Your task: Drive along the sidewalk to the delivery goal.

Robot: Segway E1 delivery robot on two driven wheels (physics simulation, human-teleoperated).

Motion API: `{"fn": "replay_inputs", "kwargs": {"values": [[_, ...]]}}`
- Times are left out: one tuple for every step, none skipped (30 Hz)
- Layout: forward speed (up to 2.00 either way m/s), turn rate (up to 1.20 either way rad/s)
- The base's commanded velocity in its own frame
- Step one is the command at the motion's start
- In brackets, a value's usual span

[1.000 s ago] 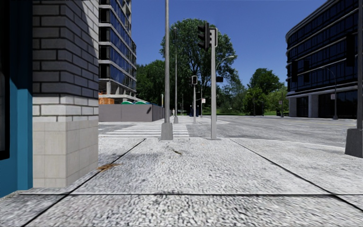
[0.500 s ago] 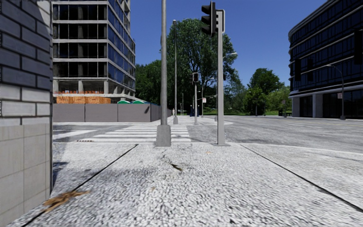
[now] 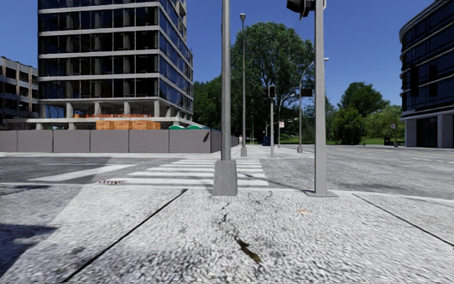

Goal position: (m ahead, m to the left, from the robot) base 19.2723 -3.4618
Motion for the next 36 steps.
{"fn": "replay_inputs", "kwargs": {"values": [[2.0, 0.47], [2.0, 0.47], [2.0, 0.48], [2.0, 0.48], [2.0, 0.48], [2.0, 0.48], [2.0, 0.48], [2.0, 0.48], [2.0, 0.48], [2.0, 0.48], [2.0, 0.48], [2.0, 0.48], [2.0, 0.48], [2.0, 0.48], [2.0, 0.48], [2.0, 0.48], [2.0, 0.48], [2.0, 0.48], [2.0, 0.48], [2.0, 0.48], [2.0, 0.48], [2.0, 0.48], [2.0, 0.48], [2.0, 0.48], [2.0, 0.48], [2.0, 0.48], [2.0, 0.48], [2.0, 0.48], [2.0, 0.47], [2.0, 0.33], [2.0, 0.28], [2.0, 0.28], [2.0, 0.14], [2.0, 0.0], [2.0, 0.0], [2.0, 0.0]]}}
